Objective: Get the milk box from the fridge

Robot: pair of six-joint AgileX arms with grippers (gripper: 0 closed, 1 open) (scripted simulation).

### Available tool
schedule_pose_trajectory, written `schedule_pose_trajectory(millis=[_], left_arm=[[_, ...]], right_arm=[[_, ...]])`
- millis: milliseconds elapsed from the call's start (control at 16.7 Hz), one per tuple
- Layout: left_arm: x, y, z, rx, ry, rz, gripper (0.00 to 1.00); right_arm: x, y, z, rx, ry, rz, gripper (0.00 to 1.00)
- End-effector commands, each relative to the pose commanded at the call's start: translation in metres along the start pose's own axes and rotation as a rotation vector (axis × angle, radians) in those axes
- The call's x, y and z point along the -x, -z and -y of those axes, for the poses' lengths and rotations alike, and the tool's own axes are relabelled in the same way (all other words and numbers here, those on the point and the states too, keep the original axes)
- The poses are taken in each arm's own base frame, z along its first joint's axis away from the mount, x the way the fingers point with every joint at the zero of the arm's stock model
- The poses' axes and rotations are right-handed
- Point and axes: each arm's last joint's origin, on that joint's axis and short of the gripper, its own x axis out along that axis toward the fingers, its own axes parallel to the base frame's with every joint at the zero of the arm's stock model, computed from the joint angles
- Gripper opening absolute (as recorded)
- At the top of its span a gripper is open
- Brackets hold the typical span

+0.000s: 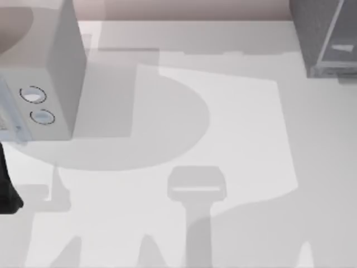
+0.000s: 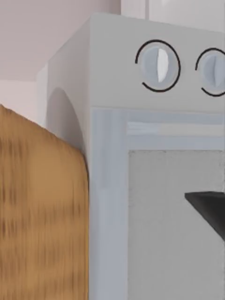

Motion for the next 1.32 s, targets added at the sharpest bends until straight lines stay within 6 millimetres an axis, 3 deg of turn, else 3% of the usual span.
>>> schedule_pose_trajectory(millis=[240,600,960,1140,1320], left_arm=[[0.0,0.0,0.0,0.0,0.0,0.0,1.0],[0.0,0.0,0.0,0.0,0.0,0.0,1.0],[0.0,0.0,0.0,0.0,0.0,0.0,1.0],[0.0,0.0,0.0,0.0,0.0,0.0,1.0],[0.0,0.0,0.0,0.0,0.0,0.0,1.0]], right_arm=[[0.0,-0.005,0.001,-0.002,0.003,-0.003,0.0],[0.0,-0.048,0.001,-0.001,0.003,-0.001,0.0],[0.003,-0.052,0.001,-0.001,-0.003,0.008,0.0],[0.024,-0.056,0.0,0.003,-0.012,0.021,0.0],[0.063,-0.049,0.001,-0.004,-0.006,-0.007,0.0]])
